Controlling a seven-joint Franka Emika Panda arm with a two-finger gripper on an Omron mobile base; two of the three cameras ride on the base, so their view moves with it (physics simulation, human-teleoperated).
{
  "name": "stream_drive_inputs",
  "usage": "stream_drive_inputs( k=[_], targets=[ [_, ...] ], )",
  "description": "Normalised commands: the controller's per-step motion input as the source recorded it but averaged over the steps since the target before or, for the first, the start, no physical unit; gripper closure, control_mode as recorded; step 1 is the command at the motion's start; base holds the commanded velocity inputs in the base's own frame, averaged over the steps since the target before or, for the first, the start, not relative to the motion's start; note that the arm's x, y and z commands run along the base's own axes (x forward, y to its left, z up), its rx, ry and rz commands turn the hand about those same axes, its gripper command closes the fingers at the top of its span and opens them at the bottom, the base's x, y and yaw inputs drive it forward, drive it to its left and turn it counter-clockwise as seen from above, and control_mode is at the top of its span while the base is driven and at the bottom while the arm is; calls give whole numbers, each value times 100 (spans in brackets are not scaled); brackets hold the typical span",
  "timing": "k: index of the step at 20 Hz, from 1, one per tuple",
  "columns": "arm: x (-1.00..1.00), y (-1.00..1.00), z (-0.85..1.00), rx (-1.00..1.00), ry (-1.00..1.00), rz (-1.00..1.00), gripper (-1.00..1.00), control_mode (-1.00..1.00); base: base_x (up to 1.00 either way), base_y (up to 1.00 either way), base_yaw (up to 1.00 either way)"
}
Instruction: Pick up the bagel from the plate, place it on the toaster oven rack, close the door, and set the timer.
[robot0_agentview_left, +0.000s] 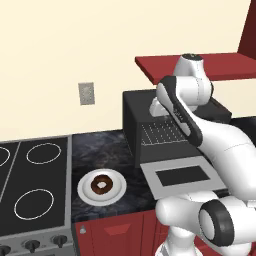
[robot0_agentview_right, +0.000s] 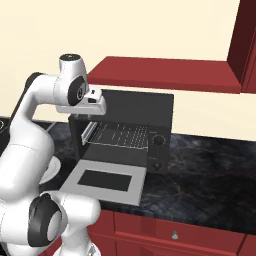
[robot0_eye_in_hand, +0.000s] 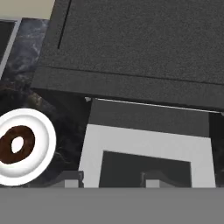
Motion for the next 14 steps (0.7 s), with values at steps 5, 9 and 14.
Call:
stream_drive_inputs(
  k=[5,9,14],
  targets=[
    [-18,-16,0,5,-3,0,-100,-100,0,0,0],
    [-31,-68,-7,23,-10,0,-100,-100,0,0,0],
    [-29,-74,-38,32,-11,0,-100,-100,0,0,0]
  ],
)
